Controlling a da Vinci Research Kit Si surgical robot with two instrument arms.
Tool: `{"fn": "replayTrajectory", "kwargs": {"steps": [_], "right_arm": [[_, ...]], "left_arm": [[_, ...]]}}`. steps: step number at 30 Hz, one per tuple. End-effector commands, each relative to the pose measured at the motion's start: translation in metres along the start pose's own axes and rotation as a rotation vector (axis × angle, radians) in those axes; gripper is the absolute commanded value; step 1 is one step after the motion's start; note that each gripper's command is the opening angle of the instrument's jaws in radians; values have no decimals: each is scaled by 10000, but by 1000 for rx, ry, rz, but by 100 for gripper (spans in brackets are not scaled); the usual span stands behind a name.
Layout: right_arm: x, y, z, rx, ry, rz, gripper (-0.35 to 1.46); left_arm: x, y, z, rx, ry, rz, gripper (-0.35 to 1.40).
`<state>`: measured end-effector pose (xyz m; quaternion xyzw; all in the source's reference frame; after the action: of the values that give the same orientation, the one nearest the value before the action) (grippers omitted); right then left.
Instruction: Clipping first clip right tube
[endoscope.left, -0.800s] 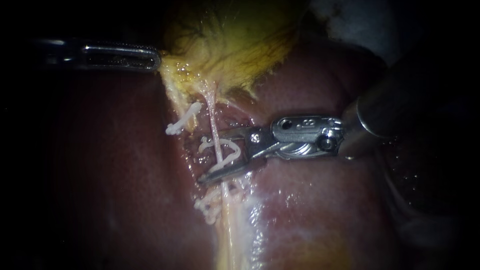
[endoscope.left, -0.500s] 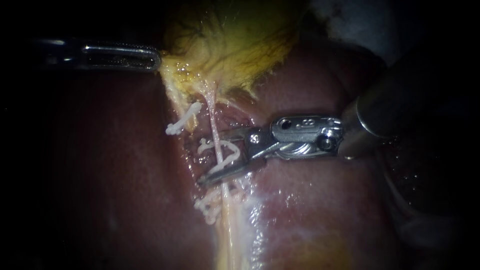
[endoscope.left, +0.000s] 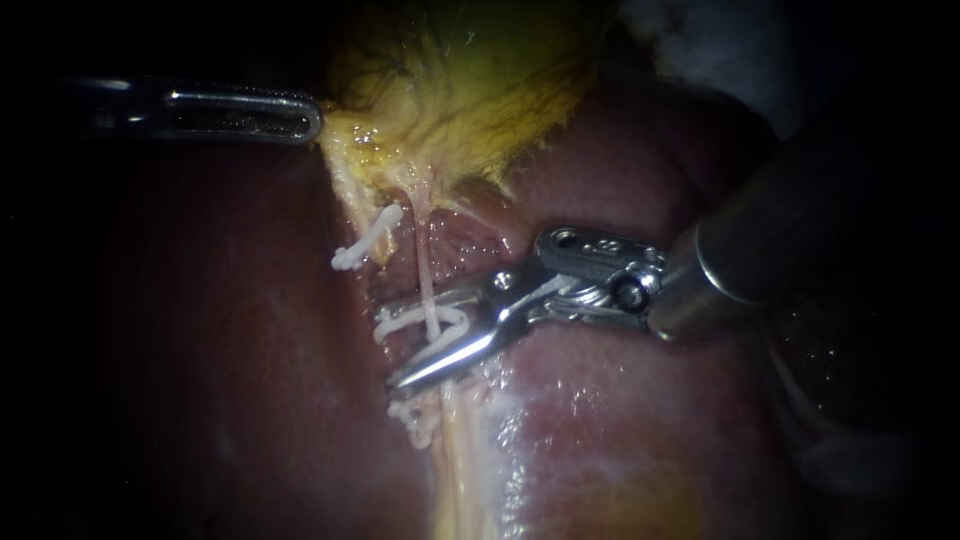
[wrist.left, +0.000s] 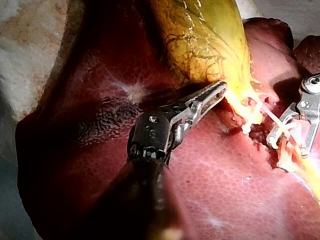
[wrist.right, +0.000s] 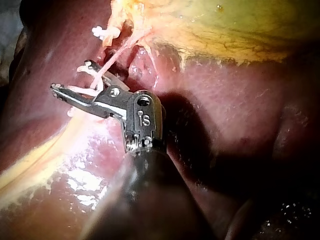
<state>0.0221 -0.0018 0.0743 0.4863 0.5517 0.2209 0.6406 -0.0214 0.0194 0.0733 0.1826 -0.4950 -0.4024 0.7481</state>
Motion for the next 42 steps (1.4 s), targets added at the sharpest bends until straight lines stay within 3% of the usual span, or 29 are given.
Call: {"fn": "replayTrajectory", "kwargs": {"steps": [1,5,12,21,28,39,41,42], "right_arm": [[-1,-2,-1,11,-1,12,54],[-5,-9,1,53,-3,25,54],[-16,-19,8,71,-18,37,53],[-31,-21,8,82,-34,40,49],[-32,-21,7,87,-25,52,39],[-32,-18,5,88,-22,52,-4],[-32,-19,5,86,-26,64,-23],[-33,-19,4,83,-34,111,-35]], "left_arm": [[0,0,0,0,0,0,-35],[0,0,0,0,0,0,-35],[0,0,0,0,0,0,-35],[0,0,0,0,0,0,-35],[0,0,0,0,0,0,-35],[0,0,0,0,0,0,-35],[0,0,0,0,0,0,-35],[0,0,0,0,0,0,-35]]}}
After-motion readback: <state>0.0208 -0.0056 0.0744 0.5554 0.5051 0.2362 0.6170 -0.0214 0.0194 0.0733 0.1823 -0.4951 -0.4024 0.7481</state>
